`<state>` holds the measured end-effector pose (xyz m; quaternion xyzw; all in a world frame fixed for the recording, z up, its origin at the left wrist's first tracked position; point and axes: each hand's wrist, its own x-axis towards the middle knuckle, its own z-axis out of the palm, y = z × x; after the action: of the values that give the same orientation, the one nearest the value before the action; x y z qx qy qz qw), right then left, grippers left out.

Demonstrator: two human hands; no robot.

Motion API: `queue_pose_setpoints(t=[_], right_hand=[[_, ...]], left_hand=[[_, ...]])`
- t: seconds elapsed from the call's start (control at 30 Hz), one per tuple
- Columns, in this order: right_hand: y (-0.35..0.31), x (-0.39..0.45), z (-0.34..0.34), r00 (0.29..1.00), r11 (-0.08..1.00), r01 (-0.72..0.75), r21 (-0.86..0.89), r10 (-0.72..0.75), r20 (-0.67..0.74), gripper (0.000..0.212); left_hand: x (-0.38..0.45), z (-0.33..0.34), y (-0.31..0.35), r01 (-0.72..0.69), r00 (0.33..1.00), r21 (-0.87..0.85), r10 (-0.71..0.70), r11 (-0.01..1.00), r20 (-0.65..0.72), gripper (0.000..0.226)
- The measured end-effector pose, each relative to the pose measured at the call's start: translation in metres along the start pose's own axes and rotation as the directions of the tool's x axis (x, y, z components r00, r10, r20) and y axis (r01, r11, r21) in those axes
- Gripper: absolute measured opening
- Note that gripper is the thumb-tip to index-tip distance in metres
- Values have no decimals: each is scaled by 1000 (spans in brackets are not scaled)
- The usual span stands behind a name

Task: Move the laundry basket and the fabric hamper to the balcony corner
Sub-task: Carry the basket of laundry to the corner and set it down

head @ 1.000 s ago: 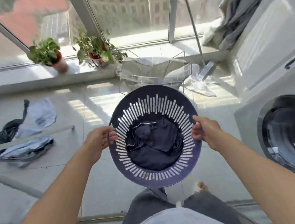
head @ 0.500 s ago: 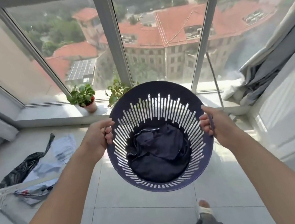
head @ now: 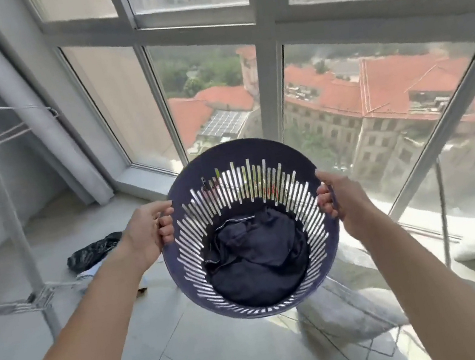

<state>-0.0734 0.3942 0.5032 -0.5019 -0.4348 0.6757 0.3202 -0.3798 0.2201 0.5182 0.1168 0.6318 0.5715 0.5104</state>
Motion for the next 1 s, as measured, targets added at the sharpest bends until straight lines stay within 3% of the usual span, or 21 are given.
queue_pose_setpoints(t=[0.13,0.57,0.83,1.0], right_hand=[[-36,30,20,995,997,49,-52,-44,86,30],[-63,100,146,968,950,241,-197,-220,125,36],[-70,138,234,972,912,224,-343,-234,12,51],[-69,157,279,960,880,231,-415,-276,-51,49]], left_hand=[[3,2,18,-55,994,-64,49,996,-98,25],[18,-63,61,-148,947,-195,83,970,-310,37],[85,-137,110,-110,949,-214,39,971,-312,30],[124,-172,123,-89,949,-197,23,976,-313,33]])
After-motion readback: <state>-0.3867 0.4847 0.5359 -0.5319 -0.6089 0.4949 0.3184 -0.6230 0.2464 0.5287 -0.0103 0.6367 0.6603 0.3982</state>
